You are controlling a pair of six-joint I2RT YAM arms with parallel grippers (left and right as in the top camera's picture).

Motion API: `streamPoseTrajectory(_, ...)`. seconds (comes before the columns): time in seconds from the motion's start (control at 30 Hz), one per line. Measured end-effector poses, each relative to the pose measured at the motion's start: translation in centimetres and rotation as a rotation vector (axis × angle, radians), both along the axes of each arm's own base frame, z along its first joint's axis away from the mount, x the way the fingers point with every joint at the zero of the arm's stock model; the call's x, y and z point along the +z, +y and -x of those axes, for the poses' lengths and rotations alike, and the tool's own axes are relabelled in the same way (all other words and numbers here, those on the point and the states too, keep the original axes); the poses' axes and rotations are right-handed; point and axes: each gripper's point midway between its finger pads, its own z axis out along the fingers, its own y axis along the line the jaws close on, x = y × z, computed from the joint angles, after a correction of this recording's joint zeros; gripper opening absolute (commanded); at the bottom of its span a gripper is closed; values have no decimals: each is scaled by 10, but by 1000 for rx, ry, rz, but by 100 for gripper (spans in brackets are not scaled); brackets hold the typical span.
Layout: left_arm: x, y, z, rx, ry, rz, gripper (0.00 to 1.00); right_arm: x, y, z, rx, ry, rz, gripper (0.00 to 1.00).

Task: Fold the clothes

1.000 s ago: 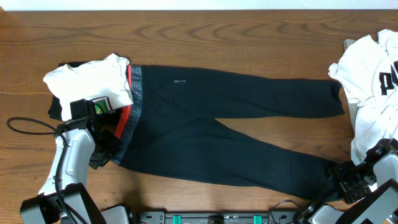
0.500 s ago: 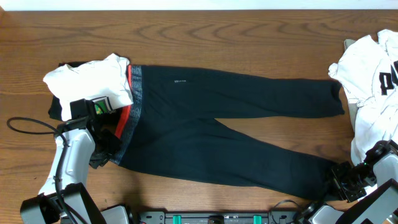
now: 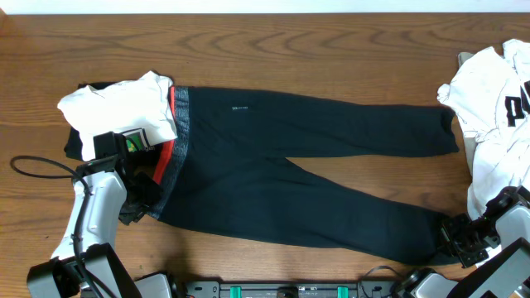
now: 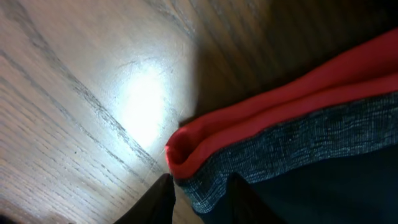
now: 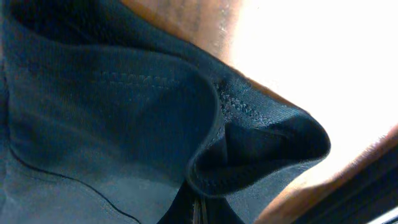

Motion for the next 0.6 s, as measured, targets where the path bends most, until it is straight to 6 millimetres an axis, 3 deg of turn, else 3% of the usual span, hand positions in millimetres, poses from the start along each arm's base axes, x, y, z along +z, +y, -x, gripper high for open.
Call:
streamPoseTrajectory(0.37, 0, -2, 3, -13, 13, 10, 31, 31, -3, -47, 89, -206, -74, 1)
streamPoseTrajectory(0.4, 0, -2, 3, -14, 12, 12, 31, 33, -1, -49, 98, -217, -84, 4)
streamPoseTrajectory(0.47, 0, -3, 3, -14, 11, 16, 31, 35, 3, -48, 110, -221, -106, 34)
streamPoseTrajectory(0.6, 0, -4, 3, -19, 9, 23, 32, 37, 13, -39, 113, -186, -152, 45)
